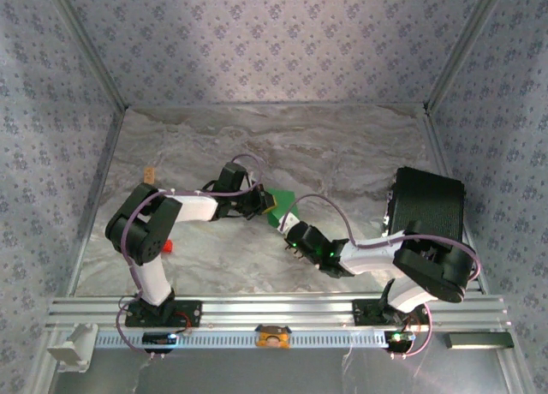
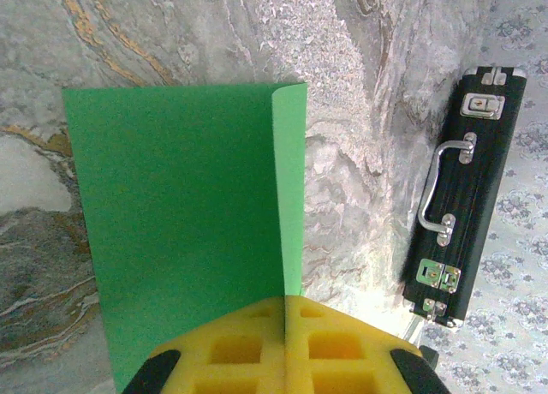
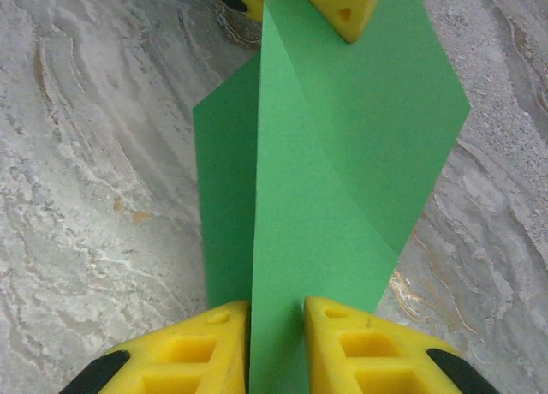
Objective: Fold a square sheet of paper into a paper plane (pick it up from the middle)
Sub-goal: Fourth fold the wing at the center of the table.
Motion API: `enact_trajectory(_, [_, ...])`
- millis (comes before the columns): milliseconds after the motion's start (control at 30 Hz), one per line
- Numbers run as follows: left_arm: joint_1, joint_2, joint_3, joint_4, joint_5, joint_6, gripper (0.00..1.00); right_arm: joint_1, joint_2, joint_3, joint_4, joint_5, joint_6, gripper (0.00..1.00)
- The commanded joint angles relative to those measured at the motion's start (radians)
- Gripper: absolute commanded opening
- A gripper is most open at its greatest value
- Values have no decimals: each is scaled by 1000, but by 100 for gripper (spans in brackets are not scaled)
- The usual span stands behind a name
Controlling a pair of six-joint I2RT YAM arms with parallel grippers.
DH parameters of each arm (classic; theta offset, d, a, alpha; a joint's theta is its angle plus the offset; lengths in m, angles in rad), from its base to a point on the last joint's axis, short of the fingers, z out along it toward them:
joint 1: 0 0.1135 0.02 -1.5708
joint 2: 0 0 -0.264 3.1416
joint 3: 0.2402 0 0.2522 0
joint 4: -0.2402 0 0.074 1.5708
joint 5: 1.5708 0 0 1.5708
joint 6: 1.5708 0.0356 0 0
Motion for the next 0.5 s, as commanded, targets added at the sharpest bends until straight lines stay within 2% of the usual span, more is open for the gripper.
enact_trajectory(0, [-5,7,21,5,14,1,2,-8,-12,22,-4,-7,28,22])
enact_trajectory(233, [-7,-5,18,13,11,0,5,-18,-13,20,-10,-30,60,11])
enact_trajectory(400, [-6,-40,11,-10,-20,5,20,-31,-13,14,2,-61,89,7])
enact_trajectory(467, [-6,-57,11,-35,-41,10,32,-41,-9,10,9,-74,109,5])
